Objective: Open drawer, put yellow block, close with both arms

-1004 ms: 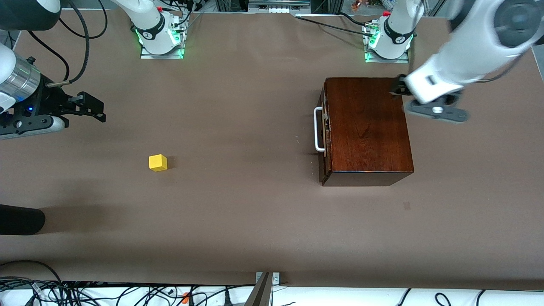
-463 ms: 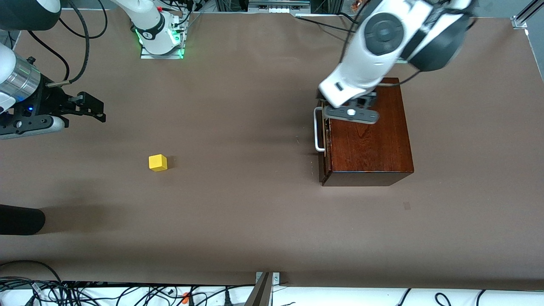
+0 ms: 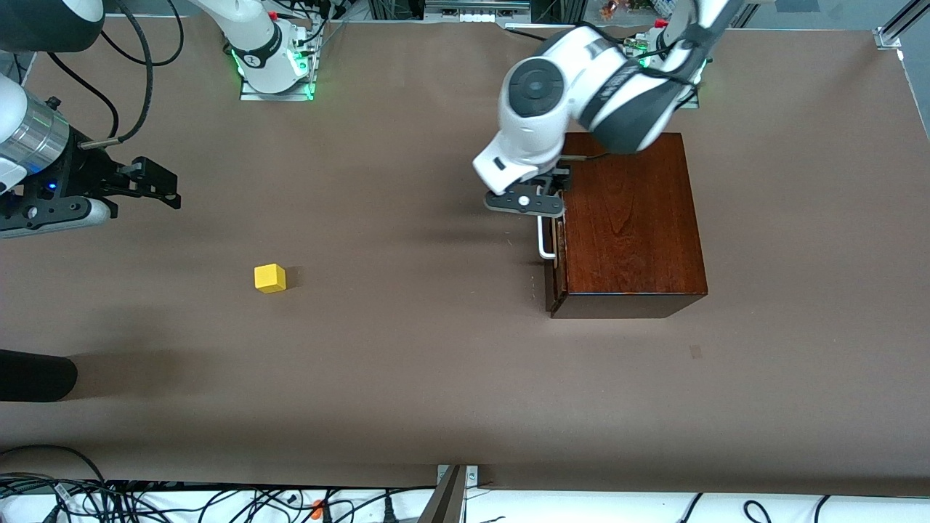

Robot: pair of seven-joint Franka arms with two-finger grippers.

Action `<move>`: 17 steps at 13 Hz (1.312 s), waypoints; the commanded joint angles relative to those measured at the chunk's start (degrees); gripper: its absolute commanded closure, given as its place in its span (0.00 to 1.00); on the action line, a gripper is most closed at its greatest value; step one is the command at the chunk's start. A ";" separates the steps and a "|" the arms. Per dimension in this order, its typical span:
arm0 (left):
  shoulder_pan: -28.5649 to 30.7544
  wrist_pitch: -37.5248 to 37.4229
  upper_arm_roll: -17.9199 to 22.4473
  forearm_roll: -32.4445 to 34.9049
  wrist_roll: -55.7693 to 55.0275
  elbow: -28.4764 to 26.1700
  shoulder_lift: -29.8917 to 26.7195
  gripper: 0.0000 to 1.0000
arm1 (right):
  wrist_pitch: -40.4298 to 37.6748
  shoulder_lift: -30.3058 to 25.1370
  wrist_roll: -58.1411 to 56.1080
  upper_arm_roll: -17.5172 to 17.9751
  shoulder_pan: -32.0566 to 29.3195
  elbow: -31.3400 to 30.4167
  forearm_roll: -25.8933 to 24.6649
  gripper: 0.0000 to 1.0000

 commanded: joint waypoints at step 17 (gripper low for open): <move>-4.66 2.67 0.18 13.12 -10.58 -3.49 7.51 0.00 | -0.27 0.56 -0.39 0.08 0.11 1.37 -0.32 0.00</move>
